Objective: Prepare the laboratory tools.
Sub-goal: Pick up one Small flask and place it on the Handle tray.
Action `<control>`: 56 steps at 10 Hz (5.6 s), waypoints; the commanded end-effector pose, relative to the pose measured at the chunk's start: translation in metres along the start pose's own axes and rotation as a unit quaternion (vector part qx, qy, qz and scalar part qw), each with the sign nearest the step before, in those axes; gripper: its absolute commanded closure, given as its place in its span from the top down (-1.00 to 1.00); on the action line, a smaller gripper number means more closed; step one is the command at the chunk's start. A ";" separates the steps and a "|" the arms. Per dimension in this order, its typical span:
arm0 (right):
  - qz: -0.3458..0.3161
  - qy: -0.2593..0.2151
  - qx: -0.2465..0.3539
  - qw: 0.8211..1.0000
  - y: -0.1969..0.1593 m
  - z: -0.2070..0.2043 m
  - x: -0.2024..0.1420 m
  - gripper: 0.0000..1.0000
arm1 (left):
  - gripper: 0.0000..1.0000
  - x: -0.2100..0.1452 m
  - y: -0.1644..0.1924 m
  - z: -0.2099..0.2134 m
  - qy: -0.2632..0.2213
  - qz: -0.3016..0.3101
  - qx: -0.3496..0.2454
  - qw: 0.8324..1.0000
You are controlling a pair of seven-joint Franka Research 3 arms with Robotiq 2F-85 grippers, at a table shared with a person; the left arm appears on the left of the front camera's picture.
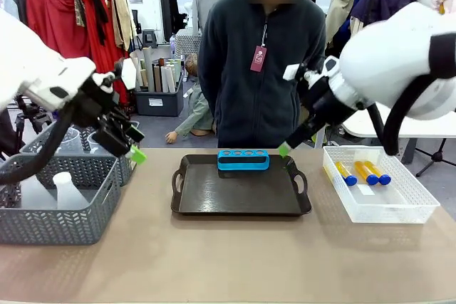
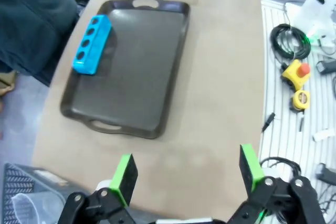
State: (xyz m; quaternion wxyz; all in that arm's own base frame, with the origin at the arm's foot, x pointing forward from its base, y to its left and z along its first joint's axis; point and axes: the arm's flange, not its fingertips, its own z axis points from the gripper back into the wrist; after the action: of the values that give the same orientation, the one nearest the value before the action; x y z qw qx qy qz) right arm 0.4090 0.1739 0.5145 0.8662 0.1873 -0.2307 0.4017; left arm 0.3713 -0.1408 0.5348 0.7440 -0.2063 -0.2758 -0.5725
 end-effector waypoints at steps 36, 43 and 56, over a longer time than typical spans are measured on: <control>0.051 -0.073 -0.012 0.996 -0.105 0.169 0.042 1.00 | 1.00 0.103 0.053 0.100 0.030 0.082 0.098 0.991; 0.051 -0.073 -0.012 0.996 -0.105 0.169 0.042 1.00 | 1.00 -0.013 0.057 0.107 0.225 0.231 0.175 0.930; 0.051 -0.073 -0.012 0.996 -0.105 0.169 0.042 1.00 | 1.00 -0.099 0.119 0.077 0.281 0.375 0.189 0.863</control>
State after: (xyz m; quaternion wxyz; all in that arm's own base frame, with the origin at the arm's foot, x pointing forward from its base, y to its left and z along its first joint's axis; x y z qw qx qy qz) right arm 0.4739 0.0500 0.6609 0.8290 0.1938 -0.3063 0.4259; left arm 0.4440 0.0026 0.5334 0.9650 0.0095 -0.0634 -0.2544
